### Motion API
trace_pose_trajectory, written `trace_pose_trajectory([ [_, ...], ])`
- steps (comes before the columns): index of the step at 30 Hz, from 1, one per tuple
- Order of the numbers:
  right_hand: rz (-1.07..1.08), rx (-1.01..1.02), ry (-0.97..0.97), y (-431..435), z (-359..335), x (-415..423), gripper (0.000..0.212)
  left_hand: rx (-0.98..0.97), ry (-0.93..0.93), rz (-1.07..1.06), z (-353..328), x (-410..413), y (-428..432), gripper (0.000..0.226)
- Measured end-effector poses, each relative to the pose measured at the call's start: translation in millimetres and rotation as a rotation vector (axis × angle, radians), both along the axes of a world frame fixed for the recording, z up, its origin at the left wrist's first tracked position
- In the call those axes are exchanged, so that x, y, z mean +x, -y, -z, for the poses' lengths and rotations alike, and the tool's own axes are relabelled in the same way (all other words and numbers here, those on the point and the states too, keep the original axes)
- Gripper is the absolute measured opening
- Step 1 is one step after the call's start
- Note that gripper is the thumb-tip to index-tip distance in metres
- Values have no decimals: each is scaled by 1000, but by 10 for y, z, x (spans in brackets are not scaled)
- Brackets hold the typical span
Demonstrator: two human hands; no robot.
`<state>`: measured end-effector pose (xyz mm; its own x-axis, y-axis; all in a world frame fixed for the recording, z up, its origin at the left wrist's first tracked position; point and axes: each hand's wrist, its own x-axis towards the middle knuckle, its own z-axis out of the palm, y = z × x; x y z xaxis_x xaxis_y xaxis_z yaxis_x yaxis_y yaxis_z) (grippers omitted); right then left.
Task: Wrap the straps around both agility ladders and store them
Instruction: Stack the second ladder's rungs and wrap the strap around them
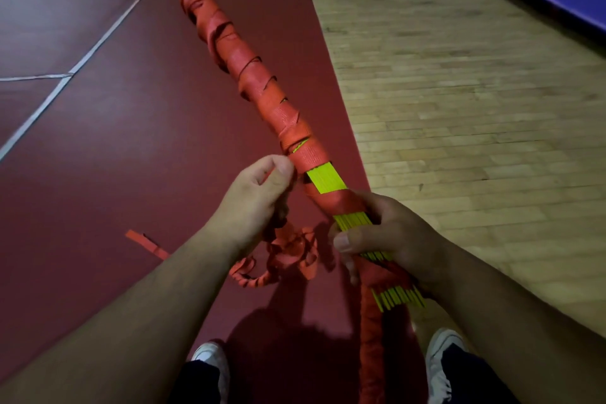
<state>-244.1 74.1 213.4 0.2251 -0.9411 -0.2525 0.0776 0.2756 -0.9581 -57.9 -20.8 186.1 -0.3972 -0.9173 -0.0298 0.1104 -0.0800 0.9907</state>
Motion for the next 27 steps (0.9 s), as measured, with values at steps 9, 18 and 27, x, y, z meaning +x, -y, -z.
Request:
trace_pose_trajectory([
  [9, -176, 224, 158, 3, -7, -68, 66, 17, 0, 4, 40, 59, -12, 63],
  [18, -35, -53, -1071, -59, 36, 151, 57, -36, 330, -352, 165, -143, -76, 51],
  [27, 87, -73, -851, -8, -17, -55, 28, 17, 275, 67, 3, 93, 89, 39],
])
